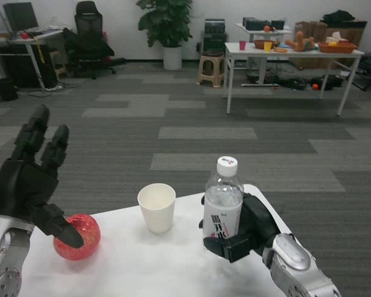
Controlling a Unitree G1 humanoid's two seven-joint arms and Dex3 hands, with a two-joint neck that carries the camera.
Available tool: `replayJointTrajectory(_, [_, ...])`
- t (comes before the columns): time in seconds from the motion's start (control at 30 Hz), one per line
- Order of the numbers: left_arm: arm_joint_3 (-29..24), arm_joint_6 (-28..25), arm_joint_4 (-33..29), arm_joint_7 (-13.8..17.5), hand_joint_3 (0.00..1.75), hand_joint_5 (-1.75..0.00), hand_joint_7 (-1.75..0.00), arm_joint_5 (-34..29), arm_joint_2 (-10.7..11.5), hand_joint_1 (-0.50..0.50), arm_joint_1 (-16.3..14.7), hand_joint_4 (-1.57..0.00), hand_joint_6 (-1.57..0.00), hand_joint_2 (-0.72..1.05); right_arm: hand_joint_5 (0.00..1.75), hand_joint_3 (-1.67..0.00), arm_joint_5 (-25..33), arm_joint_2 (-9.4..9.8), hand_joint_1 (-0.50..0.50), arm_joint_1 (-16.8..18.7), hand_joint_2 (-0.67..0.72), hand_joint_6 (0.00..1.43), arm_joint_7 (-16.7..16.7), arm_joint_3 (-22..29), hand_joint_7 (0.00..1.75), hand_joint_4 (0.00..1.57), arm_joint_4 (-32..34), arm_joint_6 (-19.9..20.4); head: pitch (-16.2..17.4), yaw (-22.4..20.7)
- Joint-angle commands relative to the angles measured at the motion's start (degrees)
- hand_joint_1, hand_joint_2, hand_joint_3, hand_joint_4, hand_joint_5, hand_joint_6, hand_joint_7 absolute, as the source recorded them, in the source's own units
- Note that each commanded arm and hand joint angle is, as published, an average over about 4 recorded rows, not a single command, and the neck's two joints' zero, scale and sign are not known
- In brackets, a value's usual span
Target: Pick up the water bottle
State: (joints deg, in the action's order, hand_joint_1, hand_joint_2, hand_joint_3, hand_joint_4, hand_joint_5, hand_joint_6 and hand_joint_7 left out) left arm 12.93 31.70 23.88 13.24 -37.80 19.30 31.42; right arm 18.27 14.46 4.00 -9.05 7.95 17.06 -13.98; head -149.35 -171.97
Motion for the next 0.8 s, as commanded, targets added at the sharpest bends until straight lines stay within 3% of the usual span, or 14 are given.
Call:
replayJointTrajectory(0.03, [1.24,-0.3,-0.37,0.07,0.09,0.0,0.0,-0.04,1.97,-0.5,1.45,0.0,0.0,-0.55,1.45,-1.59,-0.58,-0.88,0.42,-2.16,-0.16,0.49,0.74,0.57,1.54,0.97,2.3,0.03,-1.96,-3.41])
replayJointTrajectory(0.27, [2.62,-3.13,-0.96,0.8,0.09,0.0,0.0,-0.06,3.29,-0.5,1.63,0.0,0.0,-0.55,1.45,-1.59,-3.39,-3.19,0.42,-3.39,-0.16,0.51,1.14,-0.97,1.54,0.97,1.79,5.88,-4.71,-8.32])
replayJointTrajectory(0.47, [2.62,-7.13,-2.61,3.02,0.09,0.0,0.0,0.0,3.29,-0.5,1.89,0.0,0.0,-0.55,1.45,-1.59,-3.02,-3.52,0.42,-5.45,-0.16,0.54,1.27,-4.57,1.54,1.0,-2.29,16.05,-4.02,-6.7])
replayJointTrajectory(0.53, [2.62,-7.88,-3.09,3.41,0.09,0.0,0.0,0.0,3.2,-0.5,1.89,0.0,0.0,-0.55,1.45,-1.59,-3.06,-3.57,0.42,-5.94,-0.16,0.56,1.27,-5.4,1.54,0.98,-3.26,17.81,-3.28,-6.19])
replayJointTrajectory(0.8, [2.23,-10.43,-4.59,4.55,0.09,0.0,0.0,0.0,3.03,-0.5,1.58,0.0,0.0,-0.55,1.45,-1.59,-4.12,-3.17,0.42,-6.64,-0.16,0.57,1.22,-5.84,1.54,1.0,-3.7,18.03,-0.16,-3.48])
